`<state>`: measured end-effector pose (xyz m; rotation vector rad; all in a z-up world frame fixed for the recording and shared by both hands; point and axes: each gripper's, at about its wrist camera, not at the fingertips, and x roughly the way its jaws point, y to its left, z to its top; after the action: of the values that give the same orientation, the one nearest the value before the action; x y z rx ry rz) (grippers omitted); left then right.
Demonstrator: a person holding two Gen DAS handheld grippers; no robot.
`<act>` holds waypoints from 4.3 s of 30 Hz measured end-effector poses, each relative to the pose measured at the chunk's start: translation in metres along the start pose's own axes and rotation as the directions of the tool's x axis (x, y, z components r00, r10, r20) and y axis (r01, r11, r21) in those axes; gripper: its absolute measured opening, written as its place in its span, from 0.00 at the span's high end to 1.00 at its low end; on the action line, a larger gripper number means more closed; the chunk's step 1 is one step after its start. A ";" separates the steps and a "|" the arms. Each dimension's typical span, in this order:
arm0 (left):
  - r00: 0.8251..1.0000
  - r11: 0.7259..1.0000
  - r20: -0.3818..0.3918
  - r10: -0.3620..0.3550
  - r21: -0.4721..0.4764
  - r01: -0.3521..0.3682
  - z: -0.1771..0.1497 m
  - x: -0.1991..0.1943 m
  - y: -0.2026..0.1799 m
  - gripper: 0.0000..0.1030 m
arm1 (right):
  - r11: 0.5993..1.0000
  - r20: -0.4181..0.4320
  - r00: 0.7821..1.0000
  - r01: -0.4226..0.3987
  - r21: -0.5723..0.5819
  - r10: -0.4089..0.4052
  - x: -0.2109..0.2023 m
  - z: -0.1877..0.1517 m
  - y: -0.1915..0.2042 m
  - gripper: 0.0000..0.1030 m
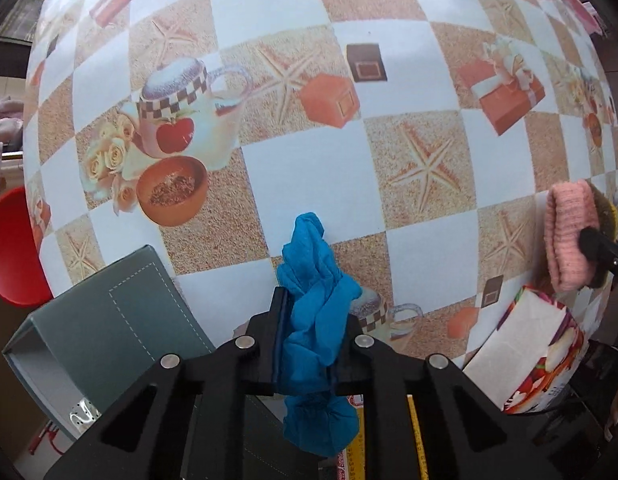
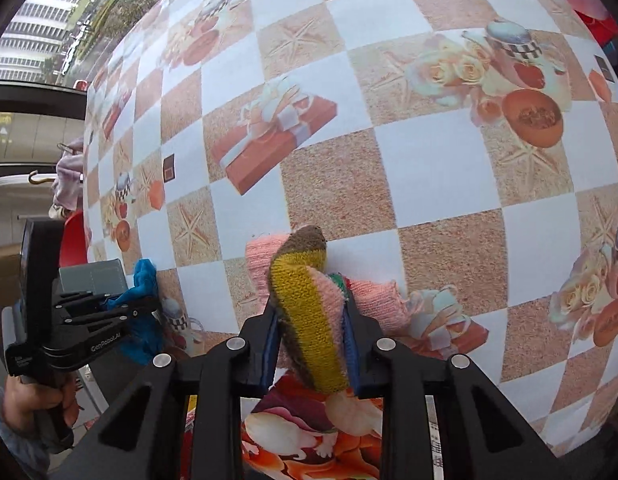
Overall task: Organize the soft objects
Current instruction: 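Grasp the blue glove with the left gripper while the right grasps the striped pink sock, then lift the blue glove and striped sock with both grippers and carry them over the box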
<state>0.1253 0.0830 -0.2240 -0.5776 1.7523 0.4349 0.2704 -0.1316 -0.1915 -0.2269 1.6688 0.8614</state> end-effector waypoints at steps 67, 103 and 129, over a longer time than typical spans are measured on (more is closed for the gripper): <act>0.829 0.935 0.552 -0.087 -0.243 0.260 -0.254 -0.145 0.123 0.83 | 0.974 0.188 0.976 -0.065 -0.216 0.107 -0.100 -0.130 0.170 0.72; 0.873 0.902 0.487 0.015 -0.384 0.199 -0.334 -0.090 0.162 0.83 | 0.823 0.017 0.999 -0.014 -0.568 0.028 -0.003 -0.197 0.352 0.72; 0.876 0.911 0.482 -0.004 -0.359 0.202 -0.317 -0.089 0.164 0.83 | 0.828 0.013 1.000 0.003 -0.561 0.005 0.000 -0.188 0.351 0.72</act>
<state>-0.2023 0.0485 -0.0601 -0.7784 1.1555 0.7981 -0.0744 -0.0039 -0.0383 -0.6227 1.3616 1.3430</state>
